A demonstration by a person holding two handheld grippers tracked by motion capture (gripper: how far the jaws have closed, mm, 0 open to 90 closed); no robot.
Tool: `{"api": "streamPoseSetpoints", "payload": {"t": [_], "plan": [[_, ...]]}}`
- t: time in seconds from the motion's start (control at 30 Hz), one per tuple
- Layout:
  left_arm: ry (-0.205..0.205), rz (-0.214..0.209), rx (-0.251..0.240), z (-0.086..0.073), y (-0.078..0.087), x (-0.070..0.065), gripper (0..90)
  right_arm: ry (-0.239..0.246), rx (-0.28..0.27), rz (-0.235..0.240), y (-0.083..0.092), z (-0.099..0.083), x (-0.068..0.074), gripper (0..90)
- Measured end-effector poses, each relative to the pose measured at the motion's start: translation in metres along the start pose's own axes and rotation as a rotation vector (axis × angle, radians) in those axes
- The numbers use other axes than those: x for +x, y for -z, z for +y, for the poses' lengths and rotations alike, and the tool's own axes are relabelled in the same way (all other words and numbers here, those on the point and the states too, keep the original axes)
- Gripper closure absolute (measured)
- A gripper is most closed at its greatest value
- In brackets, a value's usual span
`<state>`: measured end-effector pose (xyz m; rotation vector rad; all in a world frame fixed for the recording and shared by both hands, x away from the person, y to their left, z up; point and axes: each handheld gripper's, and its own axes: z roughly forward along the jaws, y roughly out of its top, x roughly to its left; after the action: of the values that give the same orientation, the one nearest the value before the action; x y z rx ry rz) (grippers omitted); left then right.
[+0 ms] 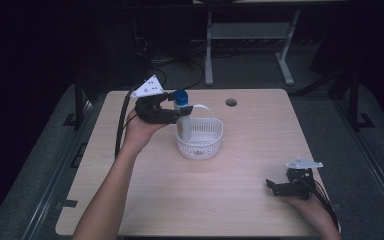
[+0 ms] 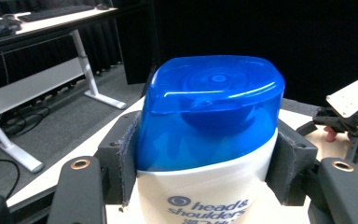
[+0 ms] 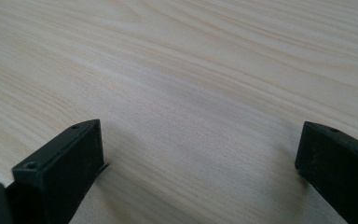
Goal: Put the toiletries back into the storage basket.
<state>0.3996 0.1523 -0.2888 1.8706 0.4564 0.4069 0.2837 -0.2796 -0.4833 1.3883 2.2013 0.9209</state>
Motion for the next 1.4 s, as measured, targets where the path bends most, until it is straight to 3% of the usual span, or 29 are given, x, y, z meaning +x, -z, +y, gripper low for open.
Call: {"api": "streamPoseSetpoints", "payload": {"t": [0.5,1.4], "plan": [[0.009,0.064,0.000,-0.017,-0.011,0.008,36.3,0.001,0.000,-0.002,0.000,0.000,0.000,0.5],[0.009,0.059,0.019,-0.043,-0.029,0.003,36.3,0.001,0.000,-0.001,0.000,0.000,0.000,0.5]]}}
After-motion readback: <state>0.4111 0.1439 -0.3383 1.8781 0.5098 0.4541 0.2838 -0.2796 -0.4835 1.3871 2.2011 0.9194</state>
